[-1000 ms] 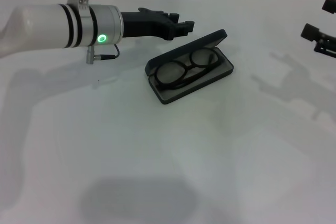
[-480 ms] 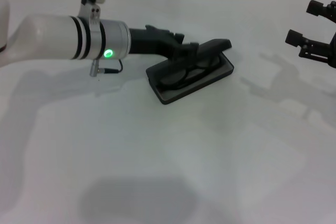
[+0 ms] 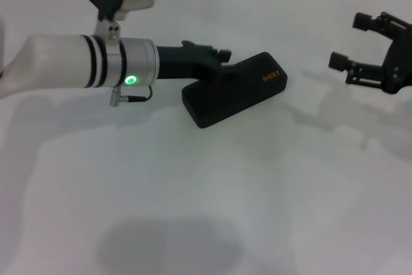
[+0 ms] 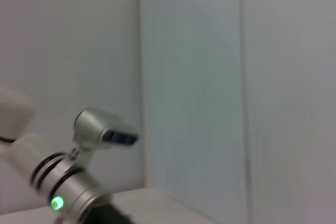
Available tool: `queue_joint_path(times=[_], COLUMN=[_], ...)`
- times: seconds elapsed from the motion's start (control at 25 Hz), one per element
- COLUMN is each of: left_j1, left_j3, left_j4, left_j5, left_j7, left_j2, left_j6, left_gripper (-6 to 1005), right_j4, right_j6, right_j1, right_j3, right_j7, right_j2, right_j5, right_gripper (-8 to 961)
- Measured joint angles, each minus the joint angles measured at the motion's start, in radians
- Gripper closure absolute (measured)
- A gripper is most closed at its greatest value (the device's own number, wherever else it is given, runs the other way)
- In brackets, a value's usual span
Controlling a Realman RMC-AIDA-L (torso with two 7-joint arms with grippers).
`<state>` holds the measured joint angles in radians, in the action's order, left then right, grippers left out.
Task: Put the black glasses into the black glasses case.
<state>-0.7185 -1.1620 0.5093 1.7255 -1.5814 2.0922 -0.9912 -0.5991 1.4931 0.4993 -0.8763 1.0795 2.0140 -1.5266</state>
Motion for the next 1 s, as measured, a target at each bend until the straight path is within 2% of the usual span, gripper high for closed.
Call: queue_joint_path(times=[0.12,0.24,0.36,0.44,0.52,0.68,0.88,1.0], left_j1=[0.078,0.179,0.242,0.264,0.286,0.325,0.33,0.326], left_j3=[0.009,0.01,0.01,0.008,0.005,0.01,0.033,0.078], left_j4=[0.056,0.098,0.097,0.09,0.087,0.089,0.069,0.07], left_j5=[-0.133,-0.268,-0.314,-0.305,-0.282,-0.274,-0.277,-0.278], left_j7=[0.156,0.351,0.508,0.586,0.658,0.696,0.677,0.6], left_j2=[-0.011,-0.045,-0.085,-0.097,-0.1,-0.09,-0.083,-0.066], left_j6=[-0.172,-0.454,-0.695,-0.786,-0.845,-0.86,-0.858,-0.869], left_gripper=[327,326,324,323,322,321,318,317], right_j4=[-0.005,-0.003,0.003,0.004,0.006,0.029,0.077,0.084], right_j6=[0.065,0.142,0.178,0.182,0.179,0.176,0.169,0.162], right_j1=[0.007,0.02,0.034,0.042,0.049,0.075,0.109,0.112], right_j3=[-0.07,-0.114,-0.151,-0.186,-0.215,-0.267,-0.277,-0.277], right_j7=[-0.021,-0.07,-0.1,-0.108,-0.115,-0.145,-0.165,-0.167], right_j2=[-0.001,0.002,0.006,0.007,0.008,0.013,0.014,0.014], right_j5=[0.001,0.008,0.011,0.014,0.014,0.014,0.022,0.027], right_gripper=[54,54,54,54,54,53,53,53])
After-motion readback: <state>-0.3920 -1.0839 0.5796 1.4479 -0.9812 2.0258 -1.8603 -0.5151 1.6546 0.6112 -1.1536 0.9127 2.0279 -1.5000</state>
